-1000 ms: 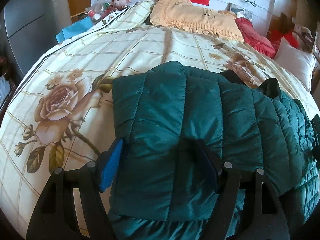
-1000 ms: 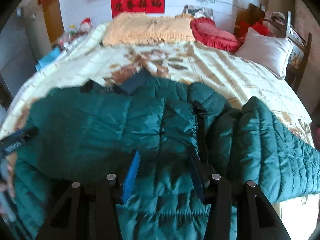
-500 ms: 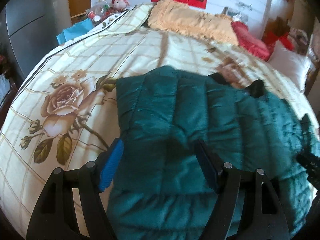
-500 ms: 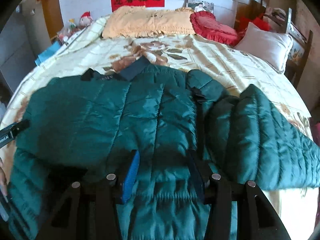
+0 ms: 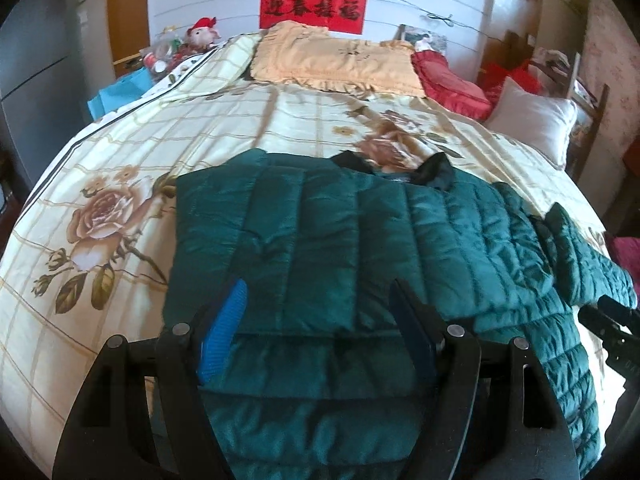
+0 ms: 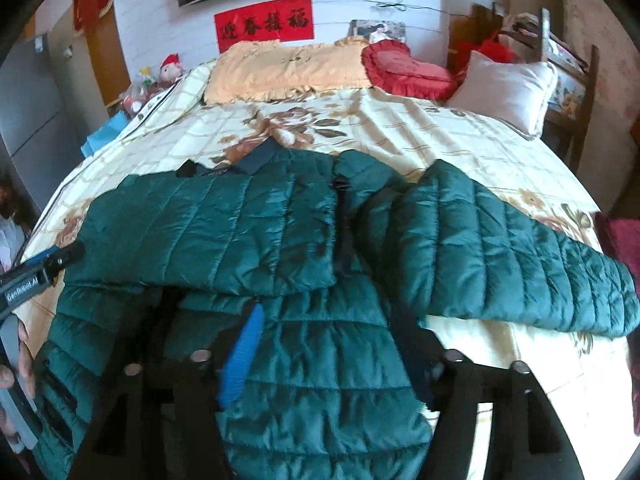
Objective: Fold large clothes
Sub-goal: 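Move the right tool to the cuff of the other sleeve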
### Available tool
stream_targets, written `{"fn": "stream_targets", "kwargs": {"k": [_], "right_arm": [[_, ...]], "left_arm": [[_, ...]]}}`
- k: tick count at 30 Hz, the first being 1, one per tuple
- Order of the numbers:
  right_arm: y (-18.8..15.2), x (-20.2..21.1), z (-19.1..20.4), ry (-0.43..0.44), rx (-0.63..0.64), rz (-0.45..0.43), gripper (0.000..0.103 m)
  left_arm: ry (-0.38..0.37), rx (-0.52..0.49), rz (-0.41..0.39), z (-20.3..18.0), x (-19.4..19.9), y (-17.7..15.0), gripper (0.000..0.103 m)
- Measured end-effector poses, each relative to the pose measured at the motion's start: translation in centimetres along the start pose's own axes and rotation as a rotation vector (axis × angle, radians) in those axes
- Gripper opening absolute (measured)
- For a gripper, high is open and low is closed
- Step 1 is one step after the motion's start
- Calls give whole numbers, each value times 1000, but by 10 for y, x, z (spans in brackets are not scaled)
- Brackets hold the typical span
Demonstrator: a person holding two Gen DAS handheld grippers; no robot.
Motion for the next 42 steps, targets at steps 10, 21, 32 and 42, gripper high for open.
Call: {"fn": "stream_targets", "kwargs": {"k": [10,21,32,42], "right_arm": [[-7,2,-47,-56,-57,13,66],[-16,0,-80,-96,-97,24,69],[-23,-10,-133,-178,-162,41,69],[-24,-20,-212,-296,-271,62,69]], "left_arm": [[-44,-40,13,-42,-5,-4,74],[-74,-60,40,-66,-14,-14,74],[-62,-22,60,-52,-16,-21,74],[-62,-5,64,-44,-15,-22,74]]}}
Point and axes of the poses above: each gripper's, at about its wrist camera, not at the fingertips, and x roughly against the way its jaws point, z to its left, y to its top, the point moved 2 cm from there along -x, roughly the way its jaws point, and after that the axes turned 12 degrees about -y, right-handed, at the moved point
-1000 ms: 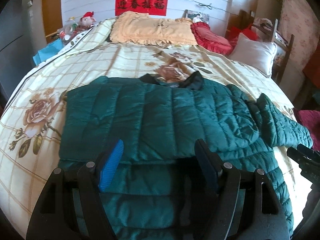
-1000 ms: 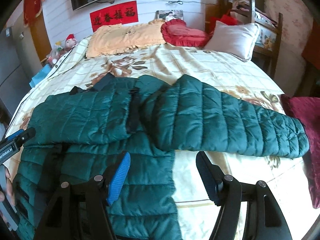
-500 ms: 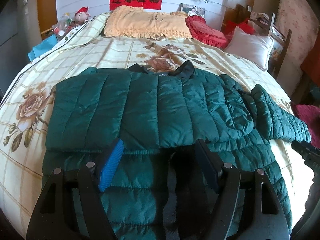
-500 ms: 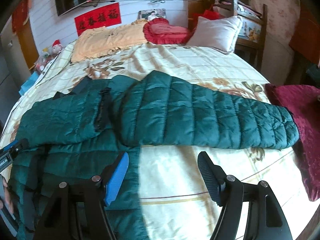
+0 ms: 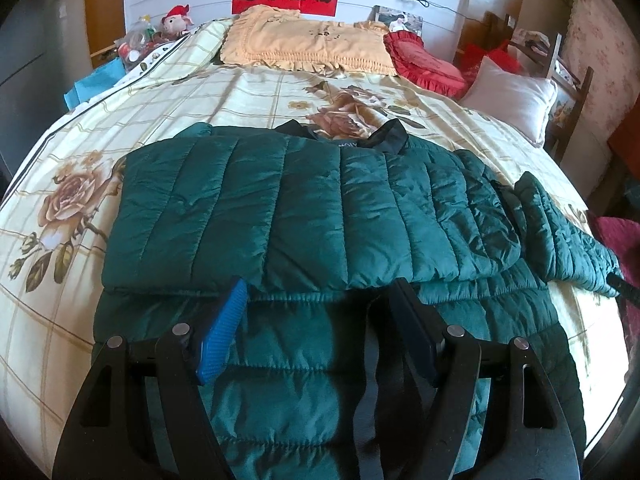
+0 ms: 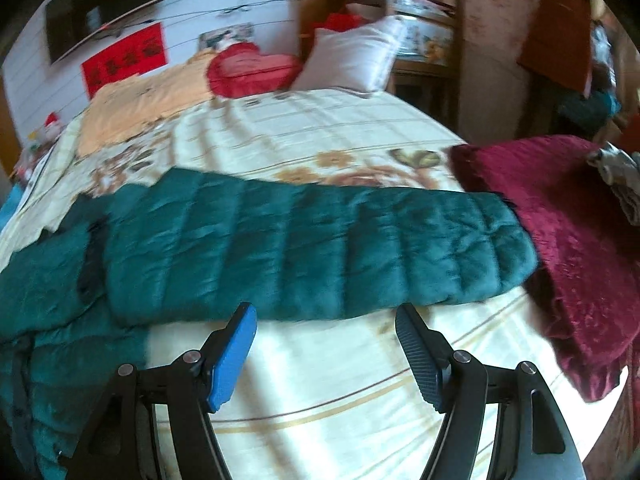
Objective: Fold large clothes
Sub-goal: 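Move the right tool to the cuff of the other sleeve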
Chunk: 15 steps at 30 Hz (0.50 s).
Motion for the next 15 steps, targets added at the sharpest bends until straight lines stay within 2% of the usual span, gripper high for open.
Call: {"fn": "stream_targets", "kwargs": {"k": [4,9,15], "right_arm": [[10,-10,-38,-45,-70,7,70],[21,-25,-89,-96,-190,15,76],[28,-57,-133,-126,-316,88,76]], "left_arm": [[-3,4,2,1,0,-1,74],[-6,0,12,2,0,-5,74],[-15,16,21,4,-3,-8,74]]}}
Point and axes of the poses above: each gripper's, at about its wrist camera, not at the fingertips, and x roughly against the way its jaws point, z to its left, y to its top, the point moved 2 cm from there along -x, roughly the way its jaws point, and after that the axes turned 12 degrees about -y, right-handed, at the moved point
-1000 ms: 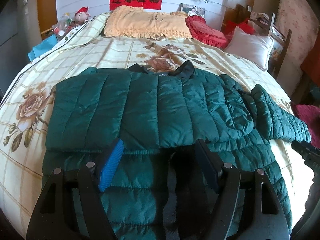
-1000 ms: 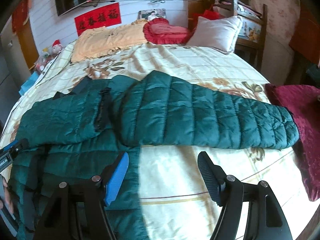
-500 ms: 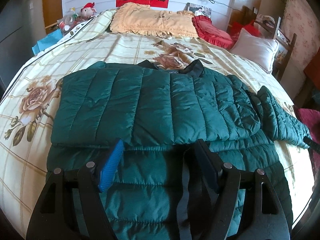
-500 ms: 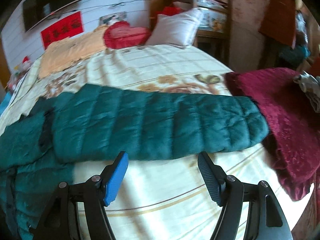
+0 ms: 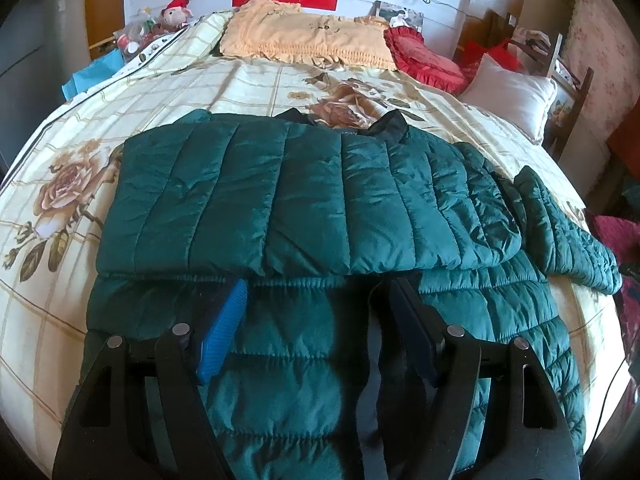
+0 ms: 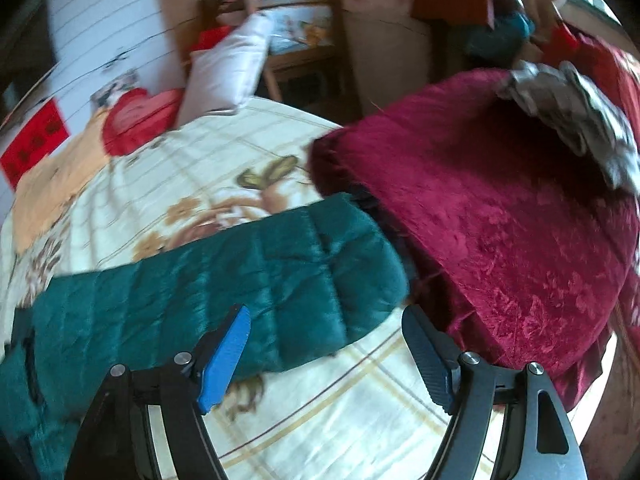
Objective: Fold large clothes
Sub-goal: 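Move the right tool to the cuff of the other sleeve, then grasp the sleeve cuff with the right tool and lift it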
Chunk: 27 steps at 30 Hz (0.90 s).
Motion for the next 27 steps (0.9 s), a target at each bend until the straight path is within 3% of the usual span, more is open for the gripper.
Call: {"fn": "stream_targets", "kwargs": {"k": [6,12,14,18,19,27], "right_arm": [[-1,-34,-22,30,-160,105,76],[6,-58,-28,53,-260,139,76],[9,-62,-28,49,-277,112,67],[14,-63,-17,35,-213,71,26],[14,-58,-16,41,-207,55,21],[25,13,5,167,-111,-112,14]], "left_arm": [[2,-11,12,1,-2,-3,74],[5,-9,18,4,-4,-5,74],[8,-9,22,6,-5,-6,74],[16,-8,23,11,-3,-7,74],[17,-6,22,12,-3,-7,74],[-2,28,-2,20,7,-4,74]]}}
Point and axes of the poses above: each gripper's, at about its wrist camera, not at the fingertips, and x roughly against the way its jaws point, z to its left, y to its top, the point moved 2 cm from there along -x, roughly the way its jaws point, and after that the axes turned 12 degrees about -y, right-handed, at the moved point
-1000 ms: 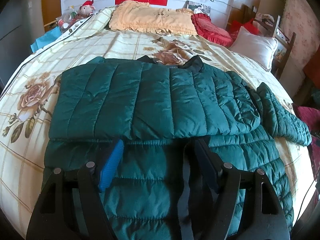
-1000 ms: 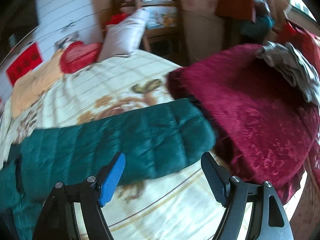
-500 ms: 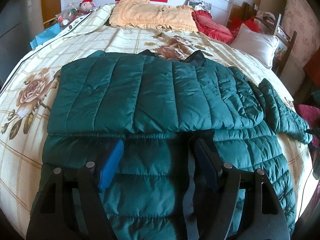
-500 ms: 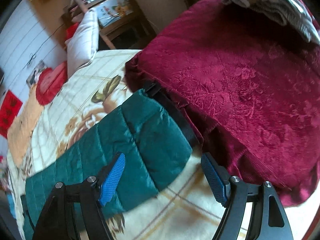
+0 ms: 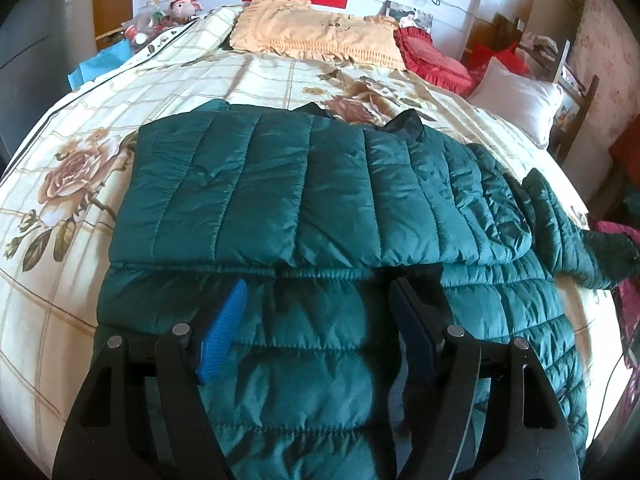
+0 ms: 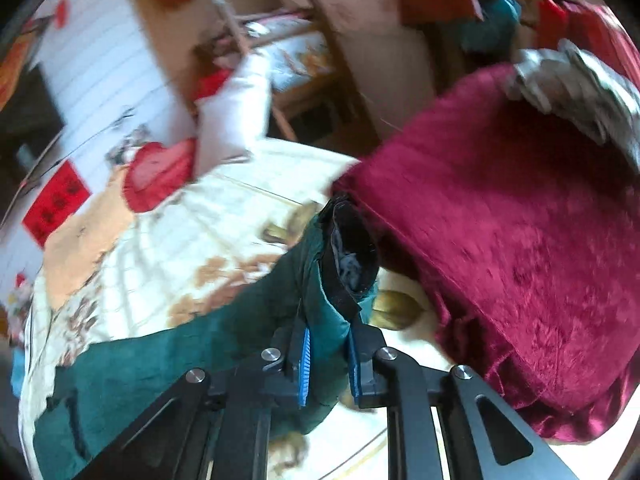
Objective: Fold large clothes
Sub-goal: 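Grasp the sleeve cuff with the right tool and lift it, then fold the lifted sleeve and jacket side across the body with the right tool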
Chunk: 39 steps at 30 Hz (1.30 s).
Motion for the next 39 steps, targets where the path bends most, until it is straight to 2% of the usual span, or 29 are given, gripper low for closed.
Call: {"fn": "stream_targets", "kwargs": {"k": [5,10,21,27,39], "right_arm": [[-4,31,43,84,97,-39,14],[-24,61,106,197,229,-39,13],[-79,96,218,438,392,67,13],[-119,110,281,490,519,104,13],[-180,139,376,617,646,169,13]], "left_arm": [[-5,-11,-16,-1,9,-2,74],[-10,3,-40,5,21,1,74],[3,44,-82,31,46,8,74],[15,69,-83,45,53,8,74],[49,92,-87,71,58,9,74]]}}
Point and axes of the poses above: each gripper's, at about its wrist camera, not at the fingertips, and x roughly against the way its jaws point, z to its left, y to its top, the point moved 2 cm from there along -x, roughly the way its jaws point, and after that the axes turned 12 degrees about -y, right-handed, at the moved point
